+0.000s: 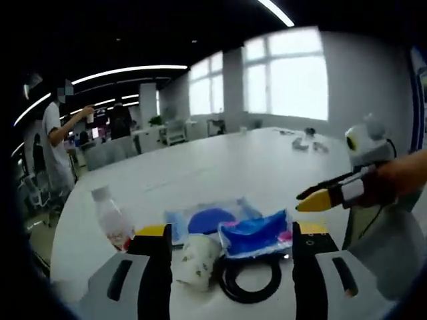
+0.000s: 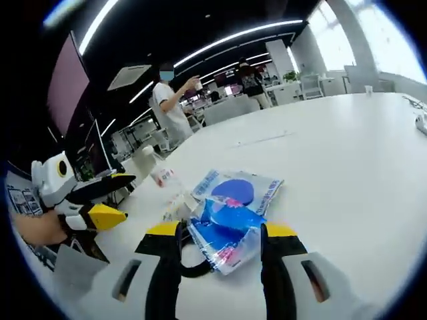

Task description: Arrange the tabletop items into an orderly group along one side of the table until the central work area is clear of visible clutter.

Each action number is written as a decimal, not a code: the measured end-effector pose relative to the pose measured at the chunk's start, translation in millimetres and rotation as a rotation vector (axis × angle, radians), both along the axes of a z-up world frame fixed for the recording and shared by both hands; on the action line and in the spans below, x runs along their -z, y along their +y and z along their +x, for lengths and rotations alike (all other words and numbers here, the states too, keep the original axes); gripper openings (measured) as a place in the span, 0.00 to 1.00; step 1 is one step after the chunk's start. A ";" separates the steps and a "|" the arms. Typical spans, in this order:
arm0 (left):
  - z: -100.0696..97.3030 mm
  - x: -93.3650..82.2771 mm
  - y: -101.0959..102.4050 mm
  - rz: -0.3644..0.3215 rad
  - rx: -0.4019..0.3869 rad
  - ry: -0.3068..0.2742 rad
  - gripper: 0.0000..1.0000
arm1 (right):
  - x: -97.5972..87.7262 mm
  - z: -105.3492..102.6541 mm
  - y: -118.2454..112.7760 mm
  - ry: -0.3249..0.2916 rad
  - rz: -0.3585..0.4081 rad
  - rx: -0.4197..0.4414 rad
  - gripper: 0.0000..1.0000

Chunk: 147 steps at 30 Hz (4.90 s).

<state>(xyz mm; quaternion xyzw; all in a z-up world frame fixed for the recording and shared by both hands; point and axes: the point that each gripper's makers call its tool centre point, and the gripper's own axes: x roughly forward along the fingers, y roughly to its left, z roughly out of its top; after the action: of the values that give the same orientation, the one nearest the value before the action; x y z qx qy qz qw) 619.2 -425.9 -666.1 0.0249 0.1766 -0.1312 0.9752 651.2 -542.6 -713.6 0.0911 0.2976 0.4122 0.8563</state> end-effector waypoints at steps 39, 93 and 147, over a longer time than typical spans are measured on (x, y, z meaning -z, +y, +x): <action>74.9 85.2 -23.1 0.015 0.091 0.324 0.54 | 56.5 17.2 -4.3 0.113 -0.092 0.075 0.36; 86.7 44.5 -64.1 0.052 0.036 0.230 0.00 | 16.8 66.9 -59.9 -0.024 -0.141 0.125 0.00; 230.2 65.0 -123.4 0.001 -0.082 0.220 0.00 | 31.2 231.5 -115.8 -0.127 -0.182 -0.067 0.00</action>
<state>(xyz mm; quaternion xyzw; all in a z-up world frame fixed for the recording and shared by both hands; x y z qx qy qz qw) 849.5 -549.3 -731.1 0.0033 0.2836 -0.0930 0.9544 882.7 -658.4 -744.8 -0.0235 0.2818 0.4168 0.8639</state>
